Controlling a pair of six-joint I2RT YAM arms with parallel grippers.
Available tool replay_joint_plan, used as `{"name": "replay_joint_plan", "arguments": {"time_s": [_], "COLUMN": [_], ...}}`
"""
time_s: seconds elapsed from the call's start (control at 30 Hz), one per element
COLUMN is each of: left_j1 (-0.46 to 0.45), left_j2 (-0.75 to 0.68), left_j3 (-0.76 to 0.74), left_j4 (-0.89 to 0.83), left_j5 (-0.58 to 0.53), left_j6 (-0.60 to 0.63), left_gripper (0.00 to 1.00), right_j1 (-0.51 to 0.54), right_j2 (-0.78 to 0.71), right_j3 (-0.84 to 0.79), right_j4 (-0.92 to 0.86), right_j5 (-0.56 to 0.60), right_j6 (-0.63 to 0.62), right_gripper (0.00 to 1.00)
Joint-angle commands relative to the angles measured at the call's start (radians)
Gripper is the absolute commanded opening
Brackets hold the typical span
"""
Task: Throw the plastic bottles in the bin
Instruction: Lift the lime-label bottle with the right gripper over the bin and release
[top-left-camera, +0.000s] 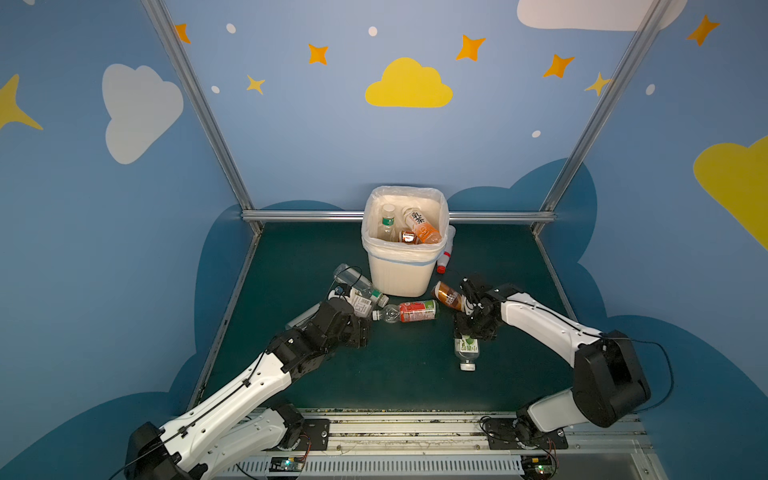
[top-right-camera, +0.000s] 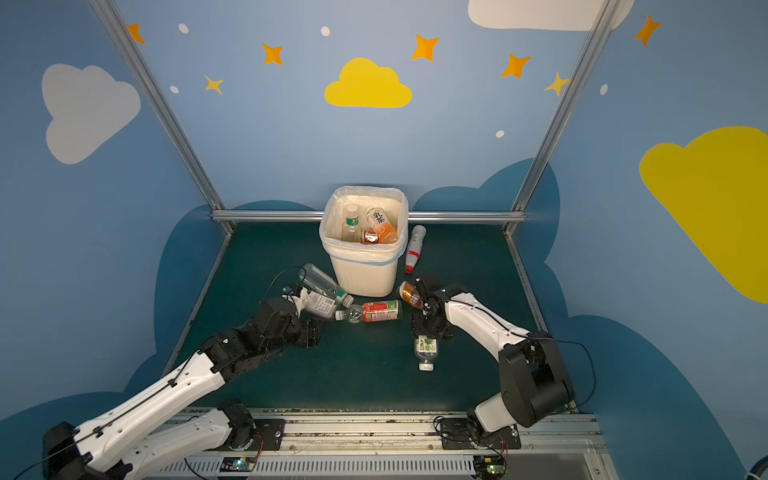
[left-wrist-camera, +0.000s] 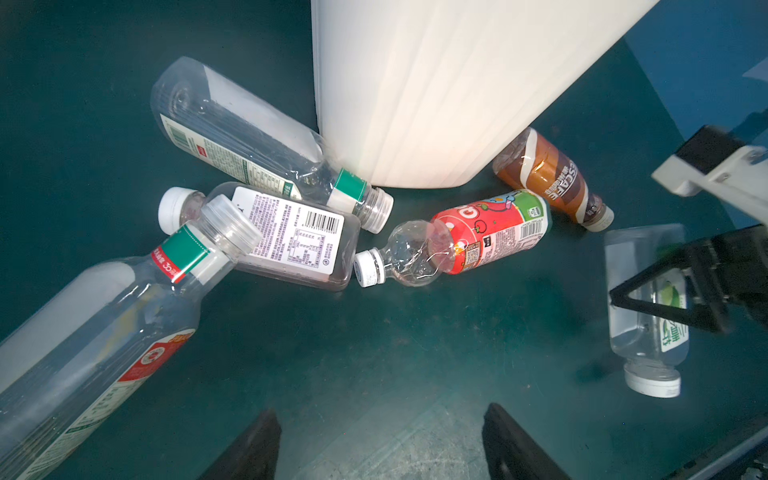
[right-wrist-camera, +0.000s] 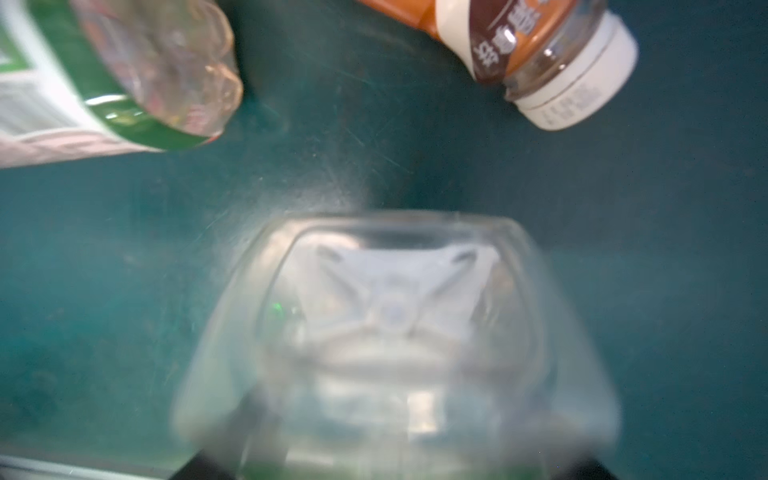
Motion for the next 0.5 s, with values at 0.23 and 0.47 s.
{"name": "replay_joint_plan", "arguments": {"time_s": [0.23,0.47], "left_j1": [0.004,0.004], "left_j2": [0.043,0.039], "left_j3": [0.090,0.123], "left_j4": [-0.044,-0.070], "left_j5": [0.009,0.004], "left_j6": [-0.004,-0.006], "left_gripper": [0.78,0.78], "right_j1": [0.001,0.010], "right_j2": [0.000,0.269], "right_j3": [0.621,1.235], "right_j4": [-0.165,-0.173], "right_j5": [0.010,-0.092], "right_j6": [-0.163,-0.236], "right_gripper": [0.71,0.69]}}
